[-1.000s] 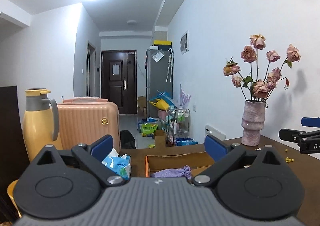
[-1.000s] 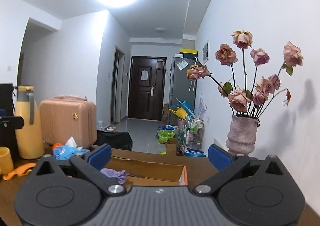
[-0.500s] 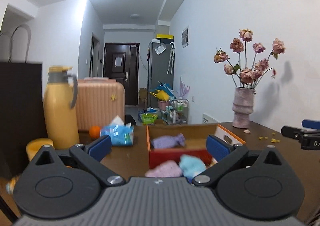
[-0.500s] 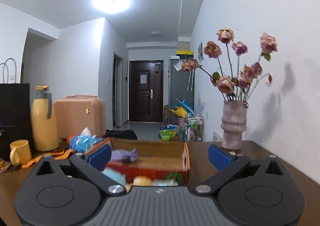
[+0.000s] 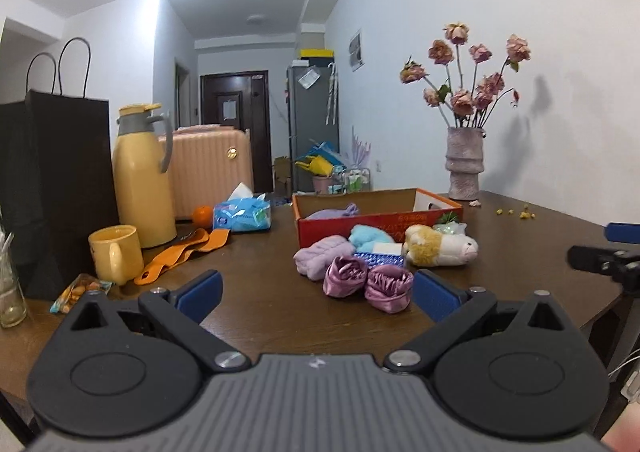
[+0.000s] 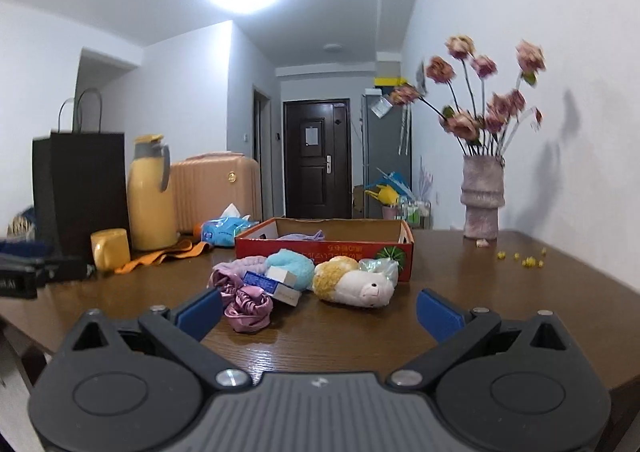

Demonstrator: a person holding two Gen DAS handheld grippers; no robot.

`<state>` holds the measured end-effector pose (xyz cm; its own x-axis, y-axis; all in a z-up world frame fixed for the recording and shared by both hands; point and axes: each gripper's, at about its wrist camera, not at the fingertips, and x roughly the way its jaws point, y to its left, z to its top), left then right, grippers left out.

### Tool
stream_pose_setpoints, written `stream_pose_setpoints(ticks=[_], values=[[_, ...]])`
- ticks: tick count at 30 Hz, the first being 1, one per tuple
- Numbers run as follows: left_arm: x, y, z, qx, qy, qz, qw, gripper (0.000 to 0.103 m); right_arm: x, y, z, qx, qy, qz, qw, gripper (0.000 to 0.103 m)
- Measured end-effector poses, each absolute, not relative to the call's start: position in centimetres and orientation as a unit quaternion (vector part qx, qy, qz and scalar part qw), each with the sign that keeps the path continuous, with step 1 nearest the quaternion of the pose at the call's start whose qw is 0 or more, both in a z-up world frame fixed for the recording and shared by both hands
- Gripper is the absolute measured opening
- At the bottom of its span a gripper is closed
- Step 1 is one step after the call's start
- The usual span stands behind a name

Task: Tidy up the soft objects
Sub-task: 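Withdraw the right tool from the box back toward the table items, then grasp the pink satin scrunchies with the right tool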

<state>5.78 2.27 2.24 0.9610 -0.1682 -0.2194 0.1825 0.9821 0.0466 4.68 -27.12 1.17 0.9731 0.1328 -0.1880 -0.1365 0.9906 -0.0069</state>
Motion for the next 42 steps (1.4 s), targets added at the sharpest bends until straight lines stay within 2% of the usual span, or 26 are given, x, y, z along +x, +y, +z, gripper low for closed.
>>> stream_pose_setpoints(ticks=[8,14,16,18,20,24,27,29,31,33,34,36,38,42], values=[[7.0,1.6,1.4,0.026,0.116,-0.089,0.989,0.103,5.3,-26.4,1.1,-0.003,0.091,0.071,0.993,0.103],[12.1,2.1,0.7,0.0,0.131,-0.08,0.988,0.103,9.2,-26.5,-0.8,0.008,0.151,0.071,0.986,0.102],[14.8,2.0,0.4,-0.009,0.14,-0.086,0.986,0.094,11.4,-26.5,-1.3,0.028,0.18,0.077,0.98,0.096],[17.5,1.6,0.2,-0.014,0.154,-0.086,0.984,0.069,13.6,-26.3,-1.7,0.044,0.204,0.088,0.974,0.088],[20.5,1.3,-0.2,-0.025,0.177,-0.099,0.979,0.06,15.7,-25.8,-2.0,0.057,0.215,0.1,0.97,0.085],[25.2,0.8,-1.2,-0.037,0.211,-0.124,0.969,0.06,19.8,-24.1,-2.2,0.054,0.231,0.114,0.965,0.073],[27.7,0.0,-2.0,-0.016,0.226,-0.131,0.965,0.06,23.0,-22.9,-2.5,0.049,0.245,0.122,0.96,0.071],[29.0,0.0,-2.6,-0.019,0.238,-0.147,0.96,0.059,24.8,-22.4,-2.8,0.047,0.253,0.125,0.958,0.062],[29.6,0.1,-3.1,-0.025,0.246,-0.156,0.956,0.052,26.4,-22.0,-3.4,0.051,0.27,0.132,0.953,0.052],[30.0,0.2,-3.4,-0.03,0.258,-0.179,0.949,0.019,27.5,-21.7,-3.8,0.06,0.283,0.145,0.946,0.041],[30.0,0.4,-3.4,-0.037,0.263,-0.194,0.944,0.015,27.8,-21.6,-4.0,0.058,0.287,0.152,0.944,0.036],[29.7,0.6,-3.5,-0.045,0.264,-0.198,0.943,0.008,28.0,-21.1,-4.2,0.044,0.29,0.157,0.943,0.027],[29.1,0.7,-3.4,-0.04,0.266,-0.196,0.943,0.006,27.9,-20.9,-4.2,0.038,0.292,0.165,0.941,0.017],[26.1,1.1,-2.9,-0.07,0.283,-0.198,0.936,0.004,26.6,-21.1,-3.5,0.031,0.29,0.17,0.941,0.015]])
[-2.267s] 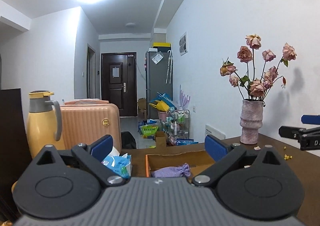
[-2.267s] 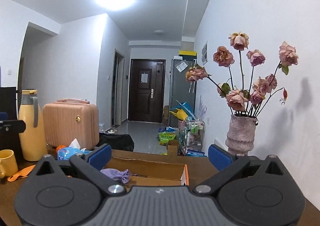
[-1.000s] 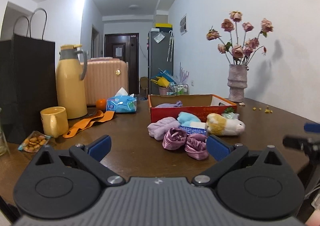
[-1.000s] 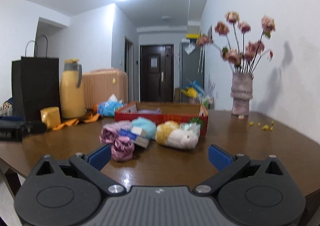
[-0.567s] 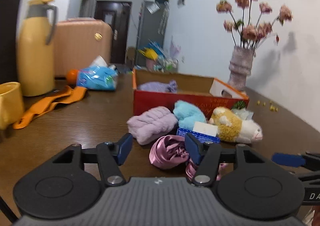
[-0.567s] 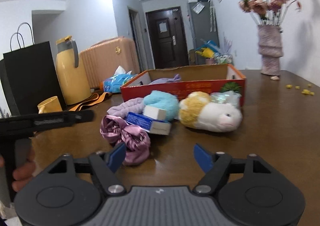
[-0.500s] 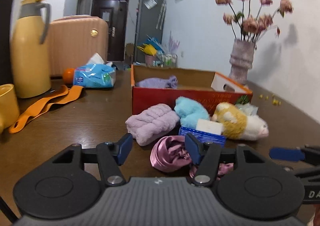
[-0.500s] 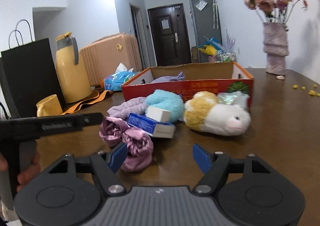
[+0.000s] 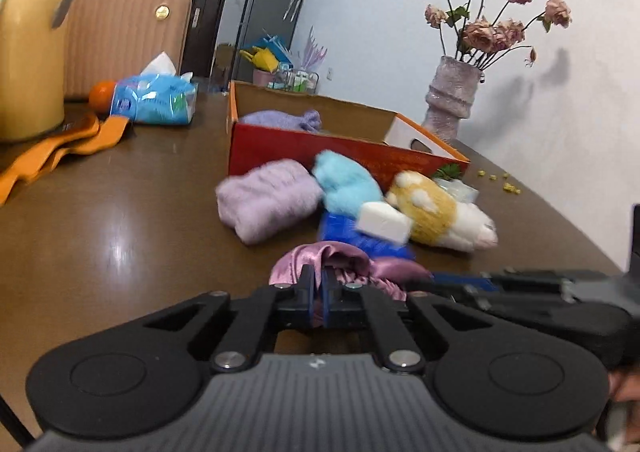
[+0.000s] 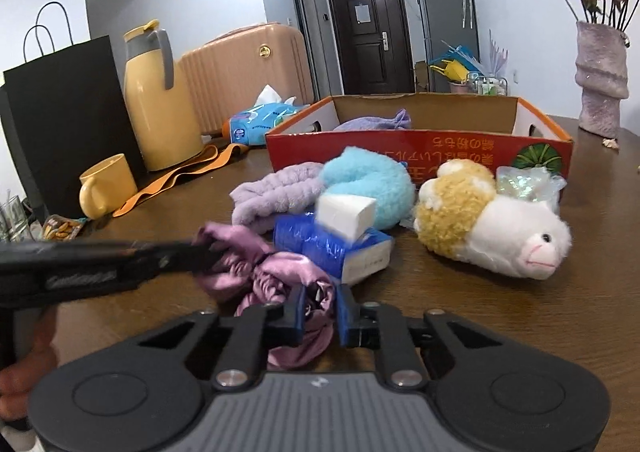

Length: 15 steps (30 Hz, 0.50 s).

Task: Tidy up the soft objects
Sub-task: 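Grasp the pink satin scrunchies with the right tool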

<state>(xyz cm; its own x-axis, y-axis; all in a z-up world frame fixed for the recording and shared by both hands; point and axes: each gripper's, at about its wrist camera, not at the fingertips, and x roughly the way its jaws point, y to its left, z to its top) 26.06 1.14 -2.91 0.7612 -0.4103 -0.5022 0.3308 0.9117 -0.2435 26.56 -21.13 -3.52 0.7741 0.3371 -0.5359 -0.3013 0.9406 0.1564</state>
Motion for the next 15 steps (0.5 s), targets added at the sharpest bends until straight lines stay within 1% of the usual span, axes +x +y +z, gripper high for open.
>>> stream_pose_setpoints(ticks=[8,15], values=[[18.3,-0.2,-2.0,-0.06,0.278,-0.228,0.931,0.004,21.3,-21.7,-1.2,0.003,0.269,0.178,0.947,0.015],[15.7,-1.6,-3.4,-0.037,0.283,-0.205,0.936,0.004,18.2,-22.3,-2.1,0.004,0.278,0.16,0.947,0.016]])
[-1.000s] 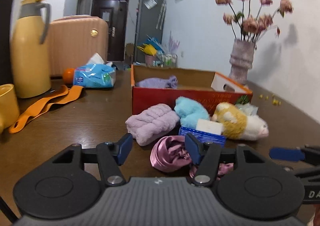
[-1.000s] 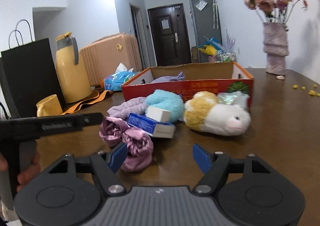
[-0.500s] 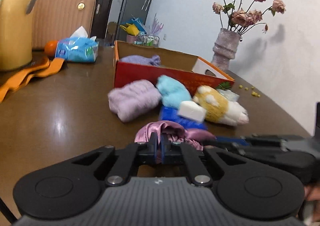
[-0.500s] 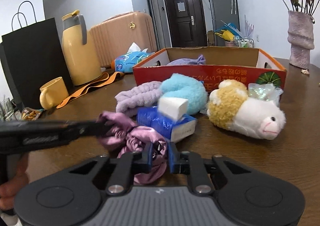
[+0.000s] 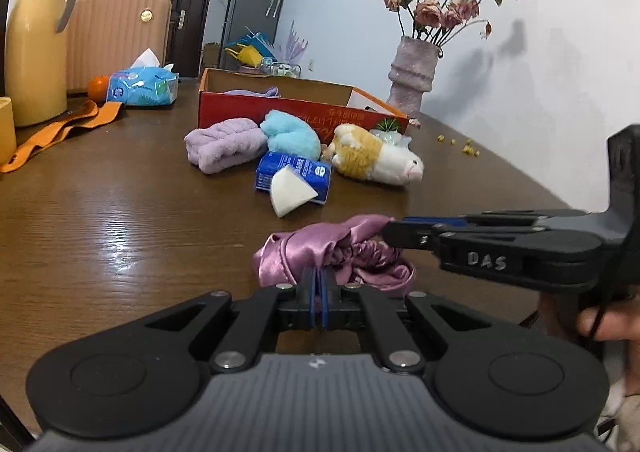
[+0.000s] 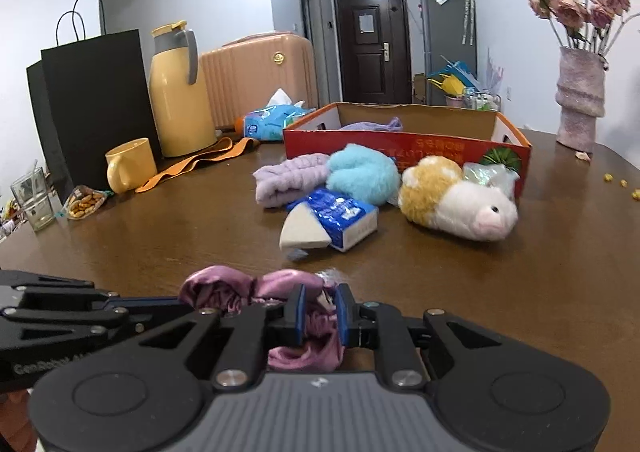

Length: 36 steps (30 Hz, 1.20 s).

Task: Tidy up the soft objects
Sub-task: 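Grasp the pink satin scrunchies with the right tool, then carry the pink scrunchies with the right tool and drop them into the box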

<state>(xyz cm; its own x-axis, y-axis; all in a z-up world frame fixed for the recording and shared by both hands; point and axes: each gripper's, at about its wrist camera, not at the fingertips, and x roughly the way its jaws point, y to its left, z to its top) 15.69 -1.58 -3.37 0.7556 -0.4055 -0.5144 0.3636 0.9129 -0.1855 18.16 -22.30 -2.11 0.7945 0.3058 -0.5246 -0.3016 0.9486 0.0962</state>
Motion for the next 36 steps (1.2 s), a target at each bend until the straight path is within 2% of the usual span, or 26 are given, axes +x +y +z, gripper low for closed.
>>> stream_pose_setpoints(ticks=[9,14,16,17,18,19,20,22,23,24,26,30,36], values=[[15.9,-1.8,-3.5,-0.028,0.281,-0.201,0.938,0.004,18.9,-24.3,-2.7,0.076,0.275,0.154,0.946,0.028],[16.5,-1.6,-3.3,-0.03,0.281,-0.203,0.937,0.005,20.9,-23.5,-3.5,0.074,0.301,0.153,0.939,0.027],[16.6,-1.4,-3.1,-0.031,0.269,-0.196,0.943,0.011,21.3,-23.3,-3.9,0.072,0.308,0.16,0.935,0.018],[16.7,-1.4,-3.0,-0.028,0.262,-0.193,0.945,0.021,21.4,-23.2,-4.0,0.07,0.311,0.162,0.934,0.017],[16.8,-1.4,-3.0,-0.026,0.255,-0.193,0.947,0.042,21.4,-23.0,-4.1,0.067,0.313,0.162,0.933,0.017],[17.0,-1.6,-3.0,-0.025,0.251,-0.188,0.949,0.054,21.4,-22.8,-4.2,0.062,0.314,0.161,0.934,0.016],[17.2,-1.7,-3.1,-0.022,0.249,-0.181,0.951,0.061,21.4,-22.6,-4.3,0.058,0.314,0.16,0.934,0.015],[17.8,-2.1,-3.5,-0.008,0.252,-0.174,0.952,0.06,21.4,-22.4,-4.5,0.05,0.314,0.157,0.935,0.015],[18.1,-2.1,-3.7,-0.007,0.259,-0.173,0.95,0.053,21.3,-22.3,-4.5,0.048,0.313,0.156,0.935,0.015],[18.4,-2.0,-4.0,-0.011,0.265,-0.175,0.948,0.041,21.3,-22.2,-4.5,0.047,0.312,0.156,0.936,0.015],[18.7,-1.6,-4.1,-0.029,0.271,-0.191,0.943,0.029,21.3,-22.2,-4.5,0.045,0.312,0.156,0.936,0.015],[18.4,-1.7,-4.1,-0.021,0.266,-0.194,0.944,0.02,21.2,-22.2,-4.4,0.049,0.305,0.153,0.939,0.01],[20.0,-1.3,-1.6,-0.057,0.263,-0.221,0.937,0.015,21.4,-24.0,-2.0,0.08,0.271,0.157,0.946,0.009]])
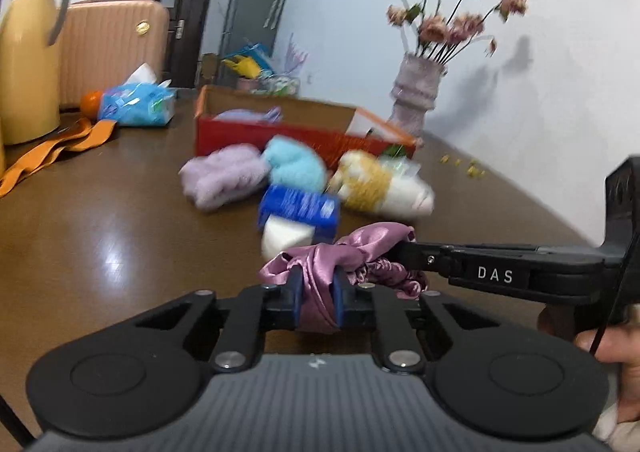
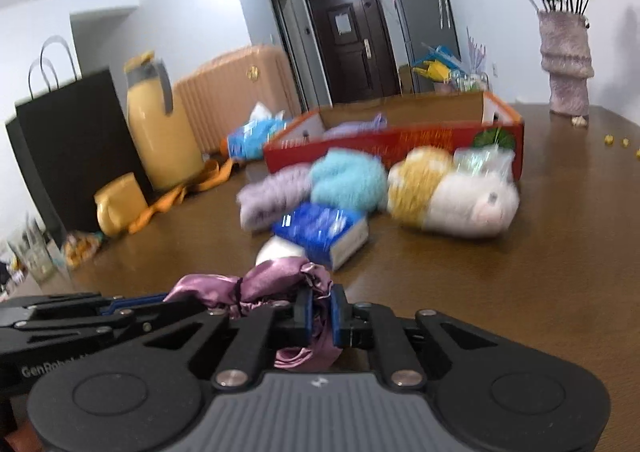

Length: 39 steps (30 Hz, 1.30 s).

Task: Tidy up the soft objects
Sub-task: 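Carry the pink scrunchies with the right tool and drop them into the box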

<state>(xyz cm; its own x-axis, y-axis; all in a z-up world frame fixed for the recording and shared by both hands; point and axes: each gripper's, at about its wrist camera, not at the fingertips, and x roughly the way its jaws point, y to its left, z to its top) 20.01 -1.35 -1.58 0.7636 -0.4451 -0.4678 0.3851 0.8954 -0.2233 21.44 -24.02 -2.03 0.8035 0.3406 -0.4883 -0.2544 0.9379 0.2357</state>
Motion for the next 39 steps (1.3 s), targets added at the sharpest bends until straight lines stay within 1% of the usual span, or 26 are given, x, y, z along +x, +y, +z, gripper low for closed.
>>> stream_pose_setpoints(ticks=[5,9,13,17,19,20,21,22,23,24,25,26,27,28,29,31,33,37,39], values=[[26.3,-3.8,3.2,-0.051,0.228,-0.266,0.935,0.015,24.8,-26.3,2.6,0.036,0.214,0.144,0.965,0.009],[34.7,-7.5,6.0,-0.041,0.215,-0.277,0.936,0.015,32.0,-29.1,5.9,0.016,0.199,0.126,0.972,0.009],[45.9,-11.6,6.9,-0.064,0.269,-0.269,0.923,0.015,43.7,-31.5,7.8,0.001,0.236,0.099,0.967,0.009],[56.1,-14.8,5.2,-0.09,0.339,-0.223,0.91,0.015,54.9,-33.8,6.6,0.007,0.306,0.073,0.949,0.009],[59.6,-16.2,3.9,-0.095,0.364,-0.215,0.901,0.015,59.0,-34.4,5.3,0.008,0.333,0.054,0.941,0.009],[61.0,-16.9,3.3,-0.093,0.371,-0.214,0.899,0.015,60.5,-34.6,4.8,0.006,0.342,0.041,0.939,0.013],[62.1,-17.4,2.7,-0.087,0.376,-0.216,0.897,0.017,61.8,-34.7,4.3,0.004,0.349,0.032,0.936,0.014],[63.0,-18.0,2.1,-0.075,0.38,-0.217,0.896,0.018,62.5,-34.7,3.9,-0.004,0.352,0.025,0.936,0.014],[63.4,-18.2,1.7,-0.07,0.381,-0.213,0.897,0.02,63.0,-34.6,3.7,-0.009,0.353,0.021,0.936,0.015],[63.6,-18.3,1.3,-0.07,0.381,-0.211,0.898,0.023,63.3,-34.6,3.5,-0.012,0.35,0.018,0.936,0.02],[63.7,-18.3,1.0,-0.071,0.379,-0.211,0.898,0.023,63.4,-34.5,3.5,-0.015,0.347,0.019,0.937,0.033],[63.6,-18.0,0.8,-0.073,0.375,-0.211,0.9,0.027,63.4,-34.3,3.5,-0.024,0.343,0.014,0.939,0.04],[63.3,-17.7,0.7,-0.072,0.373,-0.209,0.901,0.033,63.0,-34.3,3.5,-0.035,0.337,0.012,0.941,0.043],[63.2,-17.4,0.9,-0.07,0.372,-0.208,0.902,0.033,62.8,-34.2,3.8,-0.046,0.331,0.009,0.943,0.05],[62.8,-17.0,1.4,-0.067,0.367,-0.208,0.904,0.033,62.4,-34.2,4.1,-0.05,0.326,0.009,0.944,0.052],[61.7,-16.2,2.6,-0.058,0.355,-0.201,0.911,0.035,61.4,-34.1,5.3,-0.047,0.317,0.013,0.947,0.052],[60.6,-14.9,4.4,-0.052,0.339,-0.187,0.921,0.045,60.4,-34.3,6.7,-0.044,0.308,0.017,0.95,0.054],[56.3,-11.3,8.2,-0.037,0.303,-0.166,0.938,0.049,56.4,-34.5,10.4,-0.048,0.282,0.019,0.958,0.062],[53.6,-9.1,9.6,-0.024,0.283,-0.158,0.946,0.062,53.4,-35.0,12.2,-0.048,0.262,0.024,0.964,0.068]])
